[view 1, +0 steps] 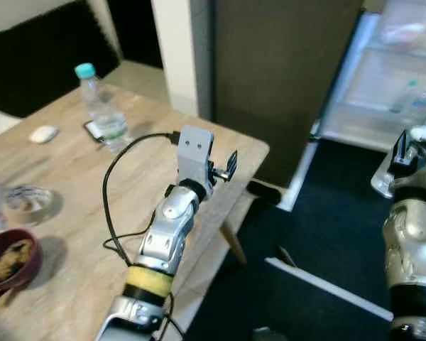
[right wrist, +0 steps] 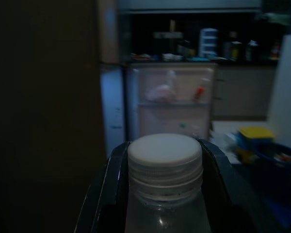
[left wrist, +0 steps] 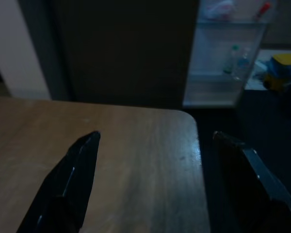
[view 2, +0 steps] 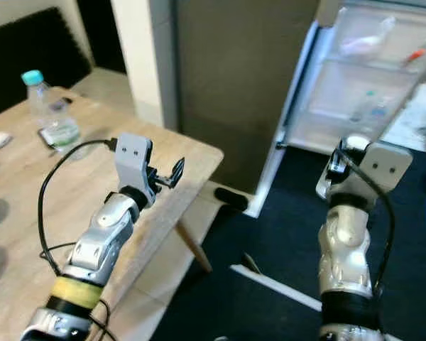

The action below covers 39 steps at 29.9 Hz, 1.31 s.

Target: Restocking fridge

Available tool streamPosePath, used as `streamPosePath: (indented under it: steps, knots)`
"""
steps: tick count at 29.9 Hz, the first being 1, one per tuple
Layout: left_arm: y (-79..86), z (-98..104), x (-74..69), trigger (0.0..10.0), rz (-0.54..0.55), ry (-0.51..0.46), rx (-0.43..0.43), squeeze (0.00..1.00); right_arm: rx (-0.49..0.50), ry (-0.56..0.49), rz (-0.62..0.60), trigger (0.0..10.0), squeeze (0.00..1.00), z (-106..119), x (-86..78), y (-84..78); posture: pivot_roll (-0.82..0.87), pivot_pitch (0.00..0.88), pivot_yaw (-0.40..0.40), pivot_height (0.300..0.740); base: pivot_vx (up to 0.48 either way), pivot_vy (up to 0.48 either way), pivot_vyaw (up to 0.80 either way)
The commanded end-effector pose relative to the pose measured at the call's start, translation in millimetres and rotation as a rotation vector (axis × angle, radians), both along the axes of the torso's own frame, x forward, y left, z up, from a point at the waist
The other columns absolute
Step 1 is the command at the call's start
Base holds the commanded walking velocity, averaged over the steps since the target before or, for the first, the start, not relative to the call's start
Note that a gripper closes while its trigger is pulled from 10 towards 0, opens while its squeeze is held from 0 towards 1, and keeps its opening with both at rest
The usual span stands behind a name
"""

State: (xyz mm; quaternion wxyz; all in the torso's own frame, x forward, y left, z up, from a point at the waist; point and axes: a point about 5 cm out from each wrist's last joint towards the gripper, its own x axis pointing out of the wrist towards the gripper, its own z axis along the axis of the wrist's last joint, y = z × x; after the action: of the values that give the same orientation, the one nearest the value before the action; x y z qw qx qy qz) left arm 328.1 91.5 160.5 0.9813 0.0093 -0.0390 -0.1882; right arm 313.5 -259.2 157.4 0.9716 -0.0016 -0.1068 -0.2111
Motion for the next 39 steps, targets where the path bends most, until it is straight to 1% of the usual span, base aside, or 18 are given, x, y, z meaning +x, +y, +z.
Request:
streamPosePath:
  steps: [1,3,12,22,39]
  knots:
    - [-4.1,-2.6,-1.5,10.0,-0.007,0.011,-0.024,0.0,-0.008,0.007,-0.004,10.0,0.0,-3.1,-1.5,-1.3,-0.05,0.069,0.019,0.74,0.0,0.0,-0.79]
    - [-6.5,-7.3,-4.1,10.0,-0.011,0.02,-0.033,0.0,-0.015,0.024,-0.001,10.0,0.0,-8.0,-1.9,-1.5,-0.05,0.067,0.013,0.74,0.0,0.0,-0.79]
    - [-7.7,-13.5,-6.6,10.0,-0.009,0.032,-0.032,0.0,-0.019,0.036,0.005,10.0,0.0,-12.9,-3.2,-0.3,-0.06,0.064,0.01,0.74,0.0,0.0,-0.79]
    - [-9.1,-14.2,-5.6,10.0,-0.007,0.03,-0.03,0.0,-0.025,0.029,0.019,10.0,0.0,-9.5,1.1,1.5,-0.06,0.06,0.001,0.74,0.0,0.0,-0.79]
    - [-9.5,-14.6,-4.6,10.0,-0.005,0.03,-0.032,0.0,-0.025,0.026,0.023,10.0,0.0,-9.7,2.7,2.0,-0.05,0.06,0.0,0.74,0.0,0.0,-0.79]
